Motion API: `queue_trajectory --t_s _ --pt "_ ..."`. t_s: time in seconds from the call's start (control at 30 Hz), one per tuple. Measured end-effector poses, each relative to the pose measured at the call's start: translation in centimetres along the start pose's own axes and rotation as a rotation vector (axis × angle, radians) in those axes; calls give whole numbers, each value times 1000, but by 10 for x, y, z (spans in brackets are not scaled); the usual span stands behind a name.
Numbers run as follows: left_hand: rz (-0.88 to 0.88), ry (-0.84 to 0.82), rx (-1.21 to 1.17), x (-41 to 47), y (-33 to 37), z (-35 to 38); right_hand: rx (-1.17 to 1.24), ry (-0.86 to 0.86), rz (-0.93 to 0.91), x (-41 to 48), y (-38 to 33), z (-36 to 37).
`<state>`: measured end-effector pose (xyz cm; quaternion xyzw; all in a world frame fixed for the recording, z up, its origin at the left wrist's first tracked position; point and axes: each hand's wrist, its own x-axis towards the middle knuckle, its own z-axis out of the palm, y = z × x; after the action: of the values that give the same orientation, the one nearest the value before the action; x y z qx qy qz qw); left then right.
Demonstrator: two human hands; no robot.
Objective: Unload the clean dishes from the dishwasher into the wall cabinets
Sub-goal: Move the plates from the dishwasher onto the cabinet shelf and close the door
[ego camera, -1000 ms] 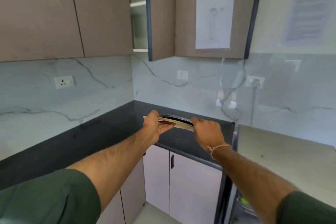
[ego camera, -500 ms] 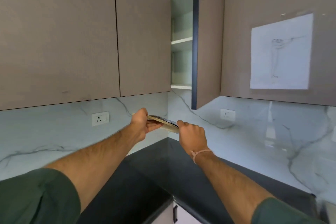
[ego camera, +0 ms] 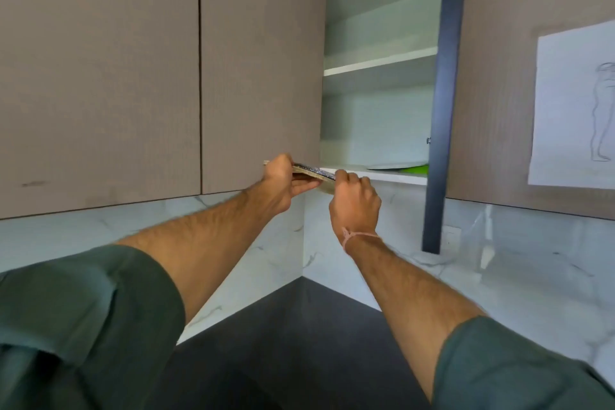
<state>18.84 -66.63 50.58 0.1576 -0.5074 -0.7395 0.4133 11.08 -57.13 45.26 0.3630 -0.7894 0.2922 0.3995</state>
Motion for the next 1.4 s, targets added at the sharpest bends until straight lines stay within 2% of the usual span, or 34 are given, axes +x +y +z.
queue_trajectory --t_s 0.1,0.37,0.57,0.73,1.1,1.17,1.2,1.27,1.3,1.33,1.4 --pt "-15 -101 -53 53 5 6 -104 136 0 42 -9 26" --pt "-85 -336 -236 160 3 49 -326 155 -4 155 8 54" --pt "-174 -334 -300 234 -22 68 -488 129 -71 221 38 75" --pt "-231 -308 -277 294 -55 82 -569 127 -133 259 71 121" --pt "-345 -380 -1 399 -93 112 -644 34 -336 326 120 230" --pt "-263 -407 137 421 -101 111 -641 6 -367 333 127 246" --pt "-253 -474 185 439 -106 114 -639 -7 -381 338 131 253" --pt "-344 -559 377 483 -122 122 -632 -31 -403 347 138 265" --pt "-305 -604 522 489 -126 122 -622 -46 -414 351 141 271" --pt "-236 -578 592 491 -124 119 -612 -65 -429 354 143 277" --pt "-79 -519 566 458 -106 113 -575 -113 -451 360 149 289"
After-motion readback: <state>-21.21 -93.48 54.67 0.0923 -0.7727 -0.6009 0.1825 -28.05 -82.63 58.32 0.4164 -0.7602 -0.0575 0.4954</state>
